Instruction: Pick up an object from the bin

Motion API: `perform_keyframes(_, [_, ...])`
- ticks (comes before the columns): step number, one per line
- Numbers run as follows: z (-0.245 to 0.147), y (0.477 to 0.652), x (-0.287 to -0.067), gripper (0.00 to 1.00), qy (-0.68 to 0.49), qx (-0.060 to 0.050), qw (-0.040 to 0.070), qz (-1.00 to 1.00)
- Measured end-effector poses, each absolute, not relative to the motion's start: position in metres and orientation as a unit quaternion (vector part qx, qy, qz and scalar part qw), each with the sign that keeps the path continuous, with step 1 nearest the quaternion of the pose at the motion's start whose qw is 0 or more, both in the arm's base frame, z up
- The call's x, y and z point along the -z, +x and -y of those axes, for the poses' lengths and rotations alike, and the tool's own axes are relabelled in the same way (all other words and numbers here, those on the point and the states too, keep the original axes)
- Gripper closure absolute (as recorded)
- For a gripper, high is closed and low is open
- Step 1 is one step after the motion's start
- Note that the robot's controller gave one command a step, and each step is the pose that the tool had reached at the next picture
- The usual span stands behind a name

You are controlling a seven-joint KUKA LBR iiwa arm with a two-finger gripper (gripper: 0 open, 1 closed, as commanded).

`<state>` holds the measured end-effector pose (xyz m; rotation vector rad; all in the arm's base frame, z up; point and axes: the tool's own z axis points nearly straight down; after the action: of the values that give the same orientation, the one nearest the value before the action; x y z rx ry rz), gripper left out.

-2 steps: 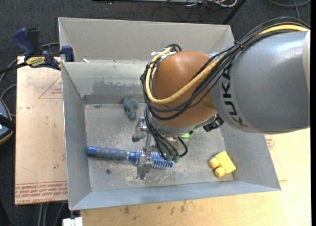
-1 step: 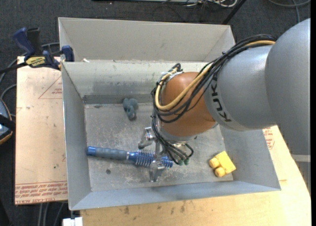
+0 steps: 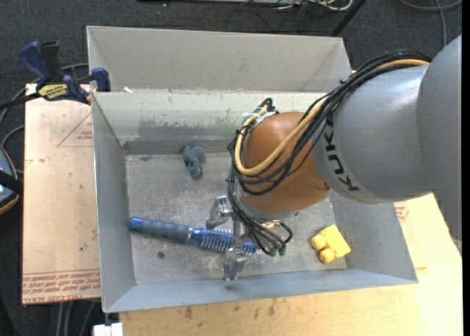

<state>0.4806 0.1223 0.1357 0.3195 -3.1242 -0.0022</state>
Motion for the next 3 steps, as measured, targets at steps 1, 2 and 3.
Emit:
perform_keyframes(1, [-0.0978,0.4962,-0.0808,0.0,0.199,0.0,-0.003,0.98])
perform_keyframes(2, [-0.0976,0.4954,-0.0807,1.0,0.198,0.0,-0.002,0.98])
perform_keyframes(3, [-0.0982,0.4956,-0.081,0.0,0.199,0.001,-0.002,0.98])
